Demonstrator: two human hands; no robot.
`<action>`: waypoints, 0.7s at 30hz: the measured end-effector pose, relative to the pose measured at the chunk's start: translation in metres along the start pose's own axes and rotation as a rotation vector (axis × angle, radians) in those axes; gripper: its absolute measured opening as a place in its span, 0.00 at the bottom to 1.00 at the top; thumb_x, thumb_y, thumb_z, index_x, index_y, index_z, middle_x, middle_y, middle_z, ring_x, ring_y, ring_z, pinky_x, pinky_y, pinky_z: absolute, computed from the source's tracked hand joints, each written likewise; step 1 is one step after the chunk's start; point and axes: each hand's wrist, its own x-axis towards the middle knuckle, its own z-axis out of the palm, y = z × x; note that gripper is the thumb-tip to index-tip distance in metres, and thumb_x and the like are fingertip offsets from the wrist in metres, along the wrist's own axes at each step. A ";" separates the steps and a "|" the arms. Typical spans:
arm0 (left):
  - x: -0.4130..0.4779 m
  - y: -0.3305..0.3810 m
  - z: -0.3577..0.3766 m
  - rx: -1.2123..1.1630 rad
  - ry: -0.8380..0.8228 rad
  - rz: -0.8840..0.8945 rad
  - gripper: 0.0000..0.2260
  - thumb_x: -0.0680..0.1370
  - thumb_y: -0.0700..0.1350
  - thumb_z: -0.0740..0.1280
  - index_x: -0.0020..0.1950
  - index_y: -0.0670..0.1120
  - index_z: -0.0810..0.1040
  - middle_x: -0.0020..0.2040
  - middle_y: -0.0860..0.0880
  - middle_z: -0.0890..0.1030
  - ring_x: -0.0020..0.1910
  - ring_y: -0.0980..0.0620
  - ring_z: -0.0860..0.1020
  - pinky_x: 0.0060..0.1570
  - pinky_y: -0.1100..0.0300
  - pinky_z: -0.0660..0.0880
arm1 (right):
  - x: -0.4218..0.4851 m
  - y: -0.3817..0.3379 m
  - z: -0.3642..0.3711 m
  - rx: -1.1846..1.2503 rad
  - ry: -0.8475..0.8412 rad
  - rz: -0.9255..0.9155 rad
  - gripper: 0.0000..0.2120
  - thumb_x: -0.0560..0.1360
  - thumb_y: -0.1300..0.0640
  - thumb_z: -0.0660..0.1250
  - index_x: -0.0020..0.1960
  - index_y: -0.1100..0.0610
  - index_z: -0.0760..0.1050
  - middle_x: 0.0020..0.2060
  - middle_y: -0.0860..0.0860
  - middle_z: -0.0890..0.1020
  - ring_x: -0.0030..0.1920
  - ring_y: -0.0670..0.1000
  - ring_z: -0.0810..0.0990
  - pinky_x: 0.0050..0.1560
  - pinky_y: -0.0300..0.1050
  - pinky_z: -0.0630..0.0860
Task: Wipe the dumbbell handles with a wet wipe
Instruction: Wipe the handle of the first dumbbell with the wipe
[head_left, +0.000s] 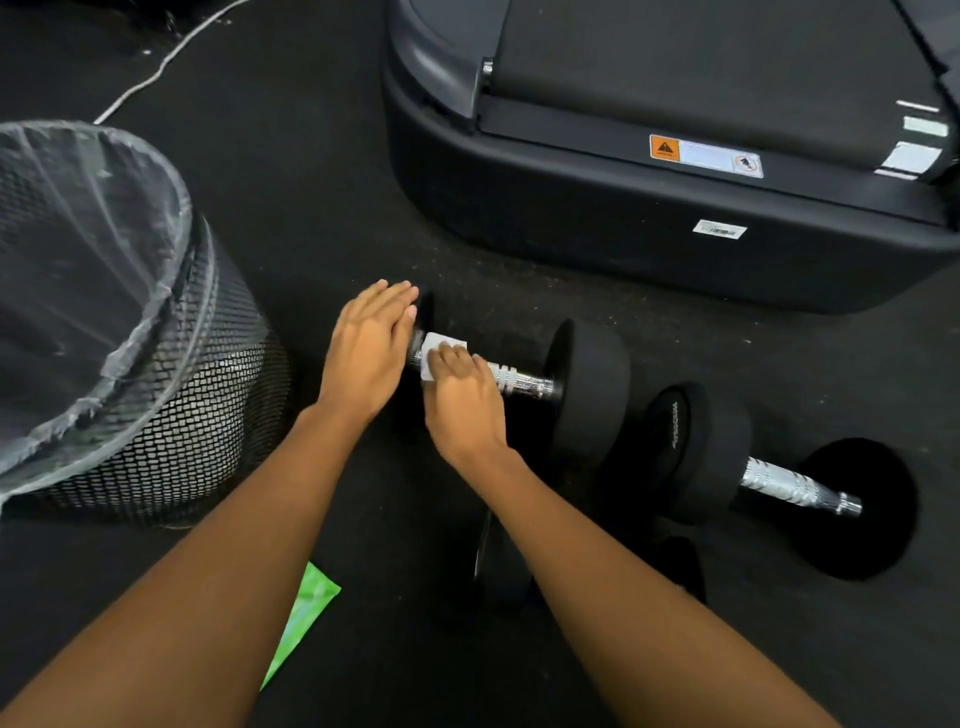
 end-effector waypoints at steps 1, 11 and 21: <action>0.001 0.000 0.000 0.006 0.019 -0.006 0.15 0.81 0.43 0.56 0.67 0.43 0.71 0.67 0.46 0.73 0.70 0.49 0.64 0.71 0.54 0.57 | -0.004 -0.001 0.002 0.006 -0.012 -0.010 0.22 0.78 0.59 0.57 0.71 0.64 0.63 0.70 0.60 0.66 0.72 0.56 0.60 0.73 0.48 0.51; -0.002 -0.004 0.010 0.134 0.101 0.027 0.16 0.82 0.44 0.55 0.67 0.43 0.71 0.67 0.47 0.72 0.70 0.50 0.64 0.68 0.56 0.57 | 0.011 0.010 0.008 0.119 0.110 -0.022 0.18 0.70 0.67 0.69 0.60 0.64 0.74 0.57 0.58 0.77 0.58 0.57 0.72 0.62 0.52 0.70; -0.005 -0.004 0.015 0.203 0.189 0.081 0.18 0.81 0.46 0.51 0.65 0.41 0.74 0.64 0.46 0.76 0.68 0.49 0.68 0.66 0.57 0.60 | 0.019 0.019 0.024 0.022 0.207 -0.080 0.19 0.68 0.70 0.70 0.59 0.64 0.76 0.51 0.57 0.82 0.53 0.55 0.80 0.68 0.52 0.64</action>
